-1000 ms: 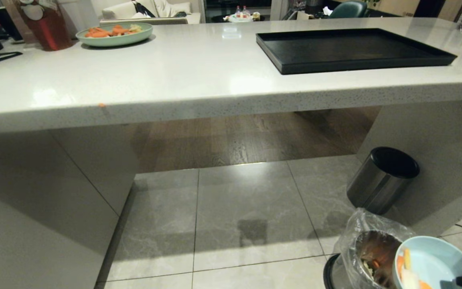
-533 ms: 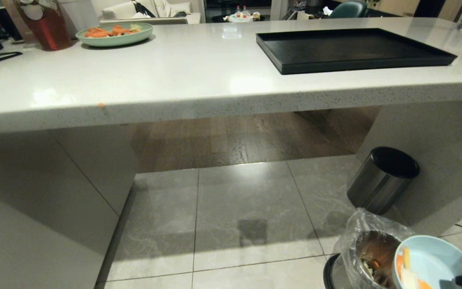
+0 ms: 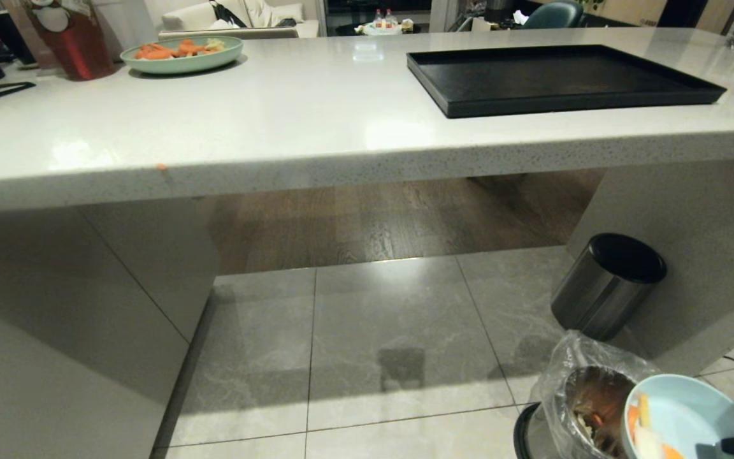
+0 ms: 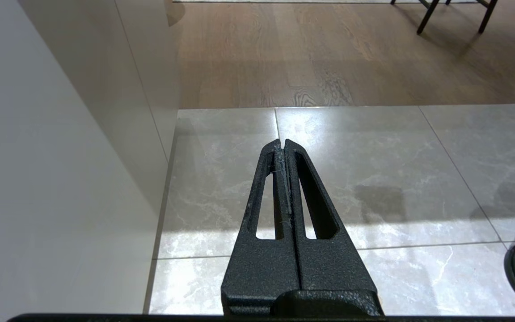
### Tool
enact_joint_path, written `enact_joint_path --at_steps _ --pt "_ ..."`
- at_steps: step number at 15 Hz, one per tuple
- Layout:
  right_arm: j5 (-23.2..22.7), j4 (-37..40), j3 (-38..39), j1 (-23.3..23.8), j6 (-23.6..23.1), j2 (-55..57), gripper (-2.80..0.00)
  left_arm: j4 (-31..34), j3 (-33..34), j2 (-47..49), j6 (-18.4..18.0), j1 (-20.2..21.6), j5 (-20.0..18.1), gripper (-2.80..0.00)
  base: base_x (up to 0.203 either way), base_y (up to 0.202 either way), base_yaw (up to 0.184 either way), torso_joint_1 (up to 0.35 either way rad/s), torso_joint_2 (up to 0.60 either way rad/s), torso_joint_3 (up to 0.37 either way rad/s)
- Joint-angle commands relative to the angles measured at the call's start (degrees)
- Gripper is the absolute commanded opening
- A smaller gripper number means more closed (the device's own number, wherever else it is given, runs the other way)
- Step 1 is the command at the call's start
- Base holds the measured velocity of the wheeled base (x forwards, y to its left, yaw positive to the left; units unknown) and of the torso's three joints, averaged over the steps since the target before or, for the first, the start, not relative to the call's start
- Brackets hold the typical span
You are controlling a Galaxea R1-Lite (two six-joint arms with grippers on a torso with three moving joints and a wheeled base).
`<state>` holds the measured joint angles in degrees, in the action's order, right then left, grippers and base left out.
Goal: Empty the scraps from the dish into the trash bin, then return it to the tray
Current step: Move the bowl over the trash can
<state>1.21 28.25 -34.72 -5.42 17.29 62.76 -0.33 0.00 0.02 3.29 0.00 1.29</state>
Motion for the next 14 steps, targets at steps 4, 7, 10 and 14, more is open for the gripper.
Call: enact_joint_path --at_steps 4,7,10,14 --pt "0.0 0.2 0.4 0.0 0.1 0.2 -2.80 0.0 0.0 0.1 0.1 -0.1 0.0 -2.80 0.000 0.000 0.000 0.000 0.00 0.000" --pt "0.0 0.2 0.4 0.0 0.0 0.3 -2.80 0.0 0.0 0.1 0.1 0.0 0.0 -2.80 0.000 0.000 0.000 0.000 0.00 0.000" --pt "0.1 0.3 0.4 0.0 0.0 0.1 -2.80 0.0 0.0 0.1 0.1 0.0 0.0 -2.80 0.000 0.000 0.000 0.000 0.00 0.000" --pt "0.1 0.2 0.2 0.0 0.0 -0.1 -2.80 0.0 0.0 0.1 0.1 0.0 0.0 -2.80 0.000 0.000 0.000 0.000 0.00 0.000"
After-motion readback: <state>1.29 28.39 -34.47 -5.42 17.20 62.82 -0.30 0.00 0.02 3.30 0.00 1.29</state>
